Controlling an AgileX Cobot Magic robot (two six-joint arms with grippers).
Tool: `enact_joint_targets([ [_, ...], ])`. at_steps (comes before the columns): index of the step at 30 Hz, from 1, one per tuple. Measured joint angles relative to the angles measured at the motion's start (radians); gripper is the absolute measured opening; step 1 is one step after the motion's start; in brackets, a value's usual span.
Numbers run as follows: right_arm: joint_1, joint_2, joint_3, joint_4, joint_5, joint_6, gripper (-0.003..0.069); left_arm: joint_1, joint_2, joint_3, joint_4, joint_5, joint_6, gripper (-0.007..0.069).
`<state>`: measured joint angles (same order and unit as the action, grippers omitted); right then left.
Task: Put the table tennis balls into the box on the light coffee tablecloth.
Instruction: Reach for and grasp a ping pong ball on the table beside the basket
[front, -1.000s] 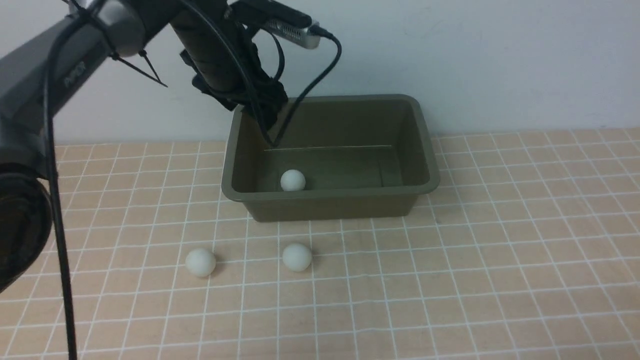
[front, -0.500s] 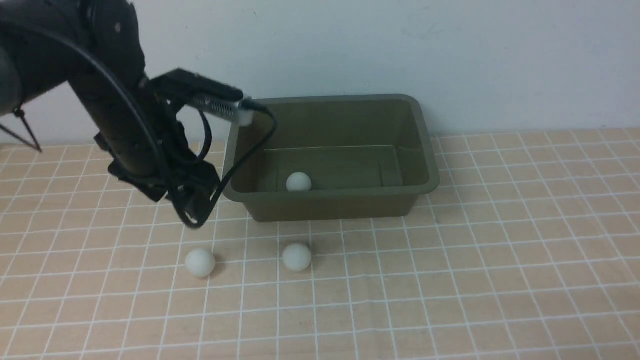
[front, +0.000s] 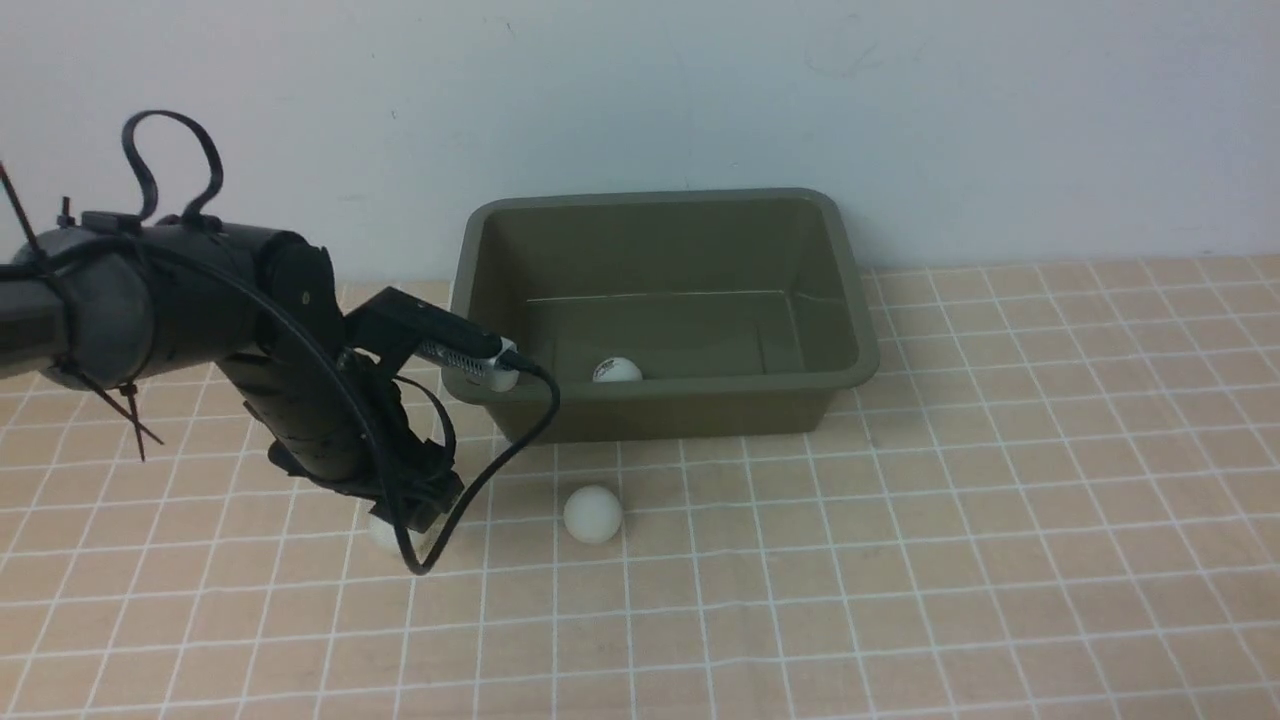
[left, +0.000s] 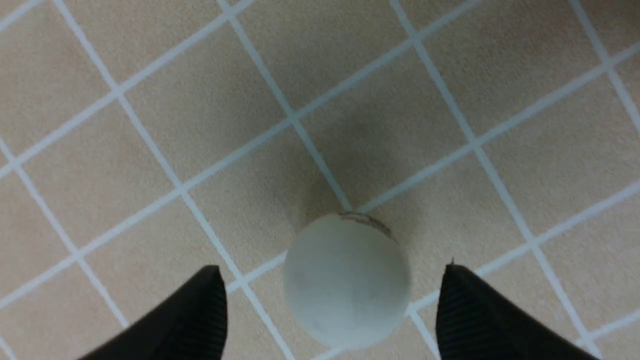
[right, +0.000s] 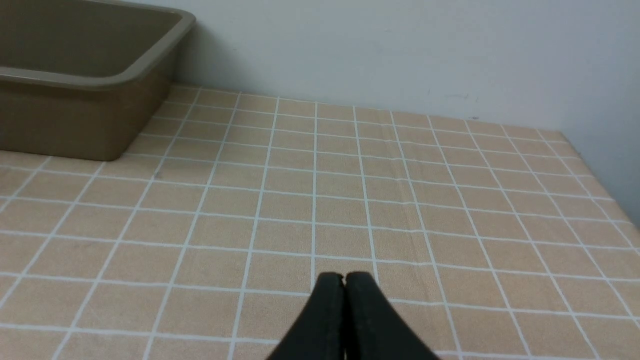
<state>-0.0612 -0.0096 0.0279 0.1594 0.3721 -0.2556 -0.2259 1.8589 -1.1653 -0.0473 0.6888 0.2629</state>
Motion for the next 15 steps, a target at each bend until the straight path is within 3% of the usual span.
enact_joint_targets([
  [6,0.0,0.0,0.0,0.0,0.0,0.0,-0.0018,0.0,0.062,0.0,0.0,-0.036,0.0,0.0453],
  [8,0.0,0.0,0.0,0.0,0.0,0.0,-0.0018,0.0,0.068,0.0,0.0,-0.035,0.0,0.0407],
  [9,0.0,0.0,0.0,0.0,0.0,0.0,-0.0018,0.0,0.068,0.0,0.0,-0.025,0.0,0.033],
  [10,0.0,0.0,0.0,0.0,0.0,0.0,-0.0018,0.0,0.067,-0.001,0.0,-0.017,0.001,0.0314],
  [15,0.0,0.0,0.0,0.0,0.0,0.0,-0.0018,0.0,0.034,-0.084,0.016,0.198,0.012,0.032],
])
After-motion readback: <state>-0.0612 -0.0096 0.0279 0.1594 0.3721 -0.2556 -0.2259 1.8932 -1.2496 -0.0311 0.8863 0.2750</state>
